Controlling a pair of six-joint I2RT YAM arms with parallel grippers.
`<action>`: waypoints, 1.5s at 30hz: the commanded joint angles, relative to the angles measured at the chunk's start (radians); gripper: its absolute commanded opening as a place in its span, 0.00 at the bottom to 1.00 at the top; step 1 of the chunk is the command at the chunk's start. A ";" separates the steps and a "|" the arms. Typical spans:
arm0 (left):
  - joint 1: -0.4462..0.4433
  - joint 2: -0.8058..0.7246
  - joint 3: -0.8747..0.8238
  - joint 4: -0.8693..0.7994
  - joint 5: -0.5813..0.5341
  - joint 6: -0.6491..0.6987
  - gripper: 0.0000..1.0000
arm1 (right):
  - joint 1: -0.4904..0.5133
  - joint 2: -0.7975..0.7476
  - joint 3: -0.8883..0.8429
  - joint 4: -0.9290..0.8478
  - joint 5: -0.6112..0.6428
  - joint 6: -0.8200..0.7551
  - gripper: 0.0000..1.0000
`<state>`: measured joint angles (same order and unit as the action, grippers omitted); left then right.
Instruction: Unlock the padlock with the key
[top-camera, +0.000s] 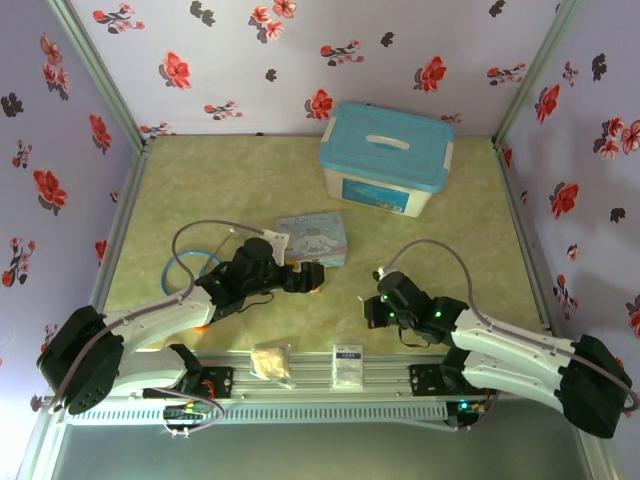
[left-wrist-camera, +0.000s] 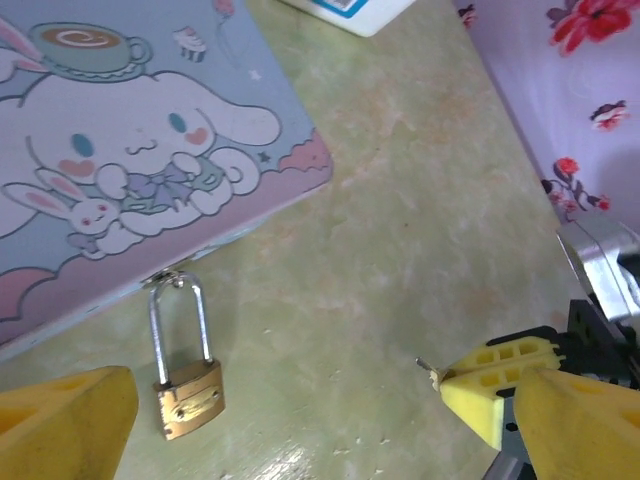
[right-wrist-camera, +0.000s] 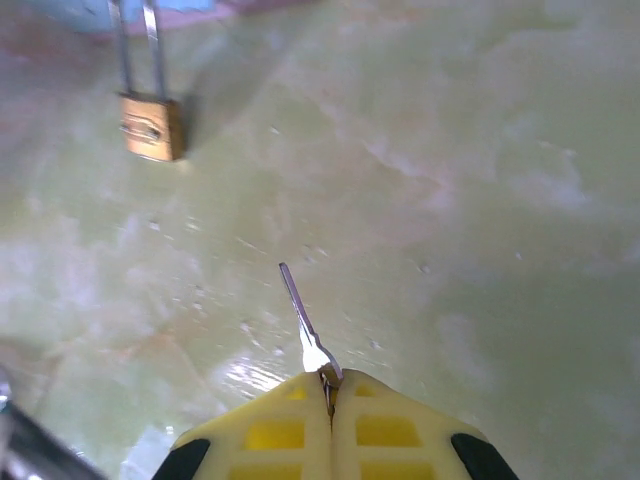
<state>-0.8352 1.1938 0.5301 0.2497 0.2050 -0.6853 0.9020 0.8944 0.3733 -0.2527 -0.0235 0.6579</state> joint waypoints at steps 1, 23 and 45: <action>-0.007 -0.004 -0.053 0.221 0.079 0.014 0.92 | -0.021 -0.029 0.035 0.028 -0.114 -0.108 0.00; -0.013 0.055 -0.133 0.624 0.212 -0.156 0.43 | -0.030 0.096 0.107 0.553 -0.348 -0.031 0.00; 0.097 -0.108 -0.140 0.585 0.101 -0.280 0.00 | -0.186 0.187 0.048 1.152 -0.365 0.294 0.84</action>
<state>-0.7765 1.1351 0.3912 0.8299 0.3462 -0.9100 0.7242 1.0569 0.3969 0.6510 -0.3733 0.8425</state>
